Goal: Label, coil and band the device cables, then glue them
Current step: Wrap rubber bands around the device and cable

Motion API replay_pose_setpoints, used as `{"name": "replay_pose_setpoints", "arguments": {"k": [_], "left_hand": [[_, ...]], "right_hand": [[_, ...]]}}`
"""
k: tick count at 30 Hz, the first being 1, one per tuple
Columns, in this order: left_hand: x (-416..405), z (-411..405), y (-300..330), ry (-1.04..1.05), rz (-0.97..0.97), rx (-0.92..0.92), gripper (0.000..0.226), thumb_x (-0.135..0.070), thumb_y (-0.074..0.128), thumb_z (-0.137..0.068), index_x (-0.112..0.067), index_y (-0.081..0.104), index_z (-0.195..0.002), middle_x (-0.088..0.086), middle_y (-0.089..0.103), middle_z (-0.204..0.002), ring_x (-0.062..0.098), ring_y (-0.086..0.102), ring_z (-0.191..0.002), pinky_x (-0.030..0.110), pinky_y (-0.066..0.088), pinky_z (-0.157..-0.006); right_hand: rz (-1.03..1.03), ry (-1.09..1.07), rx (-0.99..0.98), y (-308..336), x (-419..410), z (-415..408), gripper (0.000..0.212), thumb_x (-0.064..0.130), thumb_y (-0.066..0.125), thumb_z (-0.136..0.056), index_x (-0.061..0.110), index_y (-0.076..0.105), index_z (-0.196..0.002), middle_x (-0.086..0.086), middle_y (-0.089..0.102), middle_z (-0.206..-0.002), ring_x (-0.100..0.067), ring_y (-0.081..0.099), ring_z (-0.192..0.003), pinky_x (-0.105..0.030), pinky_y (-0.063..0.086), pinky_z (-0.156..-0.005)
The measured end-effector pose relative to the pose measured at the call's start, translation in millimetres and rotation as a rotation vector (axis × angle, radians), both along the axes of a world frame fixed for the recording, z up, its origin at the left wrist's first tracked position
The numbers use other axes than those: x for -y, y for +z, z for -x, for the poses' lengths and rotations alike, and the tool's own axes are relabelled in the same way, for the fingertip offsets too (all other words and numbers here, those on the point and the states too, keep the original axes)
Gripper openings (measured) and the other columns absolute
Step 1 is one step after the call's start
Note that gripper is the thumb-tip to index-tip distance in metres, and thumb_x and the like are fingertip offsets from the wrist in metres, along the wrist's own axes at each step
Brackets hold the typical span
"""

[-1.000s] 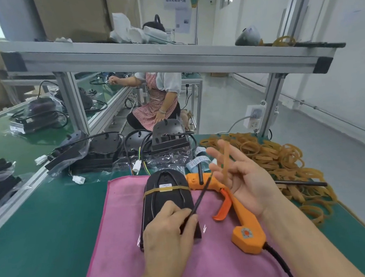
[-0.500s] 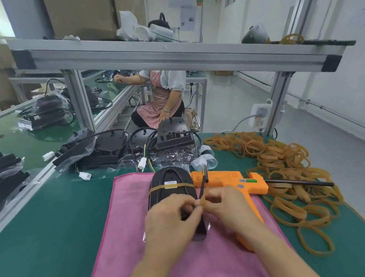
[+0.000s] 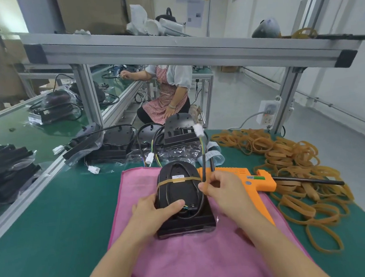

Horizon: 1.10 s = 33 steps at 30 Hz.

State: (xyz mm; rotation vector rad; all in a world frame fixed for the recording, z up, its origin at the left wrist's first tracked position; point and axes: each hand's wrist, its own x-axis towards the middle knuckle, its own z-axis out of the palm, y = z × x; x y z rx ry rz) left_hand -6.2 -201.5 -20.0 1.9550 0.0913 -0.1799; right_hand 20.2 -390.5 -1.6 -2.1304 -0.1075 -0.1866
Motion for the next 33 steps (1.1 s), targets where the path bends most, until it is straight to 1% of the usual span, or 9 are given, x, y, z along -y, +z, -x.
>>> {"name": "replay_pose_setpoints", "arguments": {"k": [3, 6, 9, 13, 17, 20, 23, 25, 33], "left_hand": [[1.9, 0.0, 0.8, 0.026, -0.047, -0.036, 0.076, -0.076, 0.062, -0.039, -0.037, 0.070, -0.104, -0.001, 0.068, -0.115, 0.027, 0.052, -0.121, 0.043, 0.041, -0.105], [5.0, -0.7, 2.2, 0.047, 0.119, -0.034, 0.073, -0.066, 0.073, -0.039, -0.028, 0.074, -0.102, 0.008, 0.066, -0.119, 0.033, 0.052, -0.123, 0.046, 0.042, -0.105], [9.5, 3.0, 1.6, 0.115, 0.231, -0.015, 0.063, -0.052, 0.082, -0.050, -0.022, 0.073, -0.105, 0.004, 0.073, -0.106, 0.029, 0.060, -0.114, 0.045, 0.046, -0.101], [18.9, 6.9, 2.5, 0.204, 0.440, 0.010, 0.041, -0.012, 0.082, -0.072, -0.018, 0.067, -0.110, 0.001, 0.076, -0.094, 0.016, 0.072, -0.085, 0.024, 0.056, -0.067], [22.3, -1.1, 13.3, 0.282, 0.684, -0.004, 0.075, 0.008, 0.083, -0.049, -0.014, 0.057, -0.115, 0.011, 0.074, -0.097, 0.028, 0.072, -0.075, 0.033, 0.055, -0.059], [19.6, -8.8, 15.5, 0.259, 0.844, 0.018, 0.078, 0.006, 0.072, -0.041, -0.009, 0.062, -0.117, 0.017, 0.074, -0.096, 0.032, 0.069, -0.071, 0.036, 0.058, -0.059], [18.4, -13.7, 13.9, 0.187, 0.880, 0.048, 0.075, 0.002, 0.068, -0.045, -0.008, 0.064, -0.119, 0.023, 0.072, -0.102, 0.034, 0.068, -0.078, 0.037, 0.059, -0.063], [17.8, -16.4, 14.8, 0.156, 0.888, 0.071, 0.074, 0.003, 0.067, -0.046, -0.009, 0.064, -0.119, 0.022, 0.072, -0.102, 0.033, 0.069, -0.076, 0.035, 0.059, -0.060], [18.9, -32.4, 26.0, 0.037, 0.880, 0.135, 0.068, 0.010, 0.067, -0.045, -0.011, 0.070, -0.109, 0.017, 0.074, -0.097, 0.029, 0.071, -0.072, 0.030, 0.057, -0.057]], "right_hand": [[0.122, 0.001, -0.068, -5.6, -2.9, -8.7, 0.026, 0.021, 0.072, -0.085, 0.021, 0.056, -0.065, 0.010, 0.057, -0.067, -0.007, 0.053, -0.066, -0.013, 0.037, -0.057], [0.199, 0.003, -0.156, -6.1, -0.4, -14.7, 0.029, 0.029, 0.072, -0.085, 0.025, 0.056, -0.062, 0.008, 0.059, -0.068, -0.008, 0.052, -0.065, -0.019, 0.038, -0.056], [0.153, 0.050, -0.277, -4.9, 1.8, -16.3, 0.030, 0.034, 0.068, -0.088, 0.023, 0.058, -0.062, 0.008, 0.056, -0.061, -0.005, 0.049, -0.058, -0.021, 0.037, -0.055], [-0.006, 0.067, -0.332, -5.6, 4.7, -13.1, 0.020, 0.030, 0.069, -0.089, 0.014, 0.069, -0.076, 0.002, 0.065, -0.071, -0.010, 0.057, -0.067, -0.024, 0.044, -0.065], [-0.218, 0.055, -0.262, -4.0, 7.3, -5.9, 0.016, 0.022, 0.069, -0.088, 0.006, 0.071, -0.085, -0.007, 0.070, -0.077, -0.012, 0.060, -0.076, -0.017, 0.045, -0.066], [-0.365, 0.068, -0.254, 5.7, 11.2, -2.7, 0.026, 0.030, 0.068, -0.088, 0.004, 0.068, -0.091, -0.001, 0.069, -0.086, -0.010, 0.063, -0.081, -0.014, 0.049, -0.073], [-0.374, 0.138, -0.365, 12.0, 15.0, -3.6, 0.042, 0.041, 0.062, -0.090, 0.000, 0.067, -0.102, -0.008, 0.074, -0.101, -0.022, 0.069, -0.098, -0.036, 0.050, -0.098], [-0.382, 0.180, -0.455, 14.5, 16.4, -3.9, 0.044, 0.043, 0.056, -0.094, 0.003, 0.067, -0.108, -0.011, 0.074, -0.105, -0.027, 0.068, -0.105, -0.044, 0.046, -0.104], [-0.630, 0.310, -0.471, 25.3, 21.9, -7.2, 0.035, 0.024, 0.052, -0.097, -0.003, 0.062, -0.117, -0.016, 0.071, -0.112, -0.022, 0.068, -0.101, -0.029, 0.055, -0.088]]}}
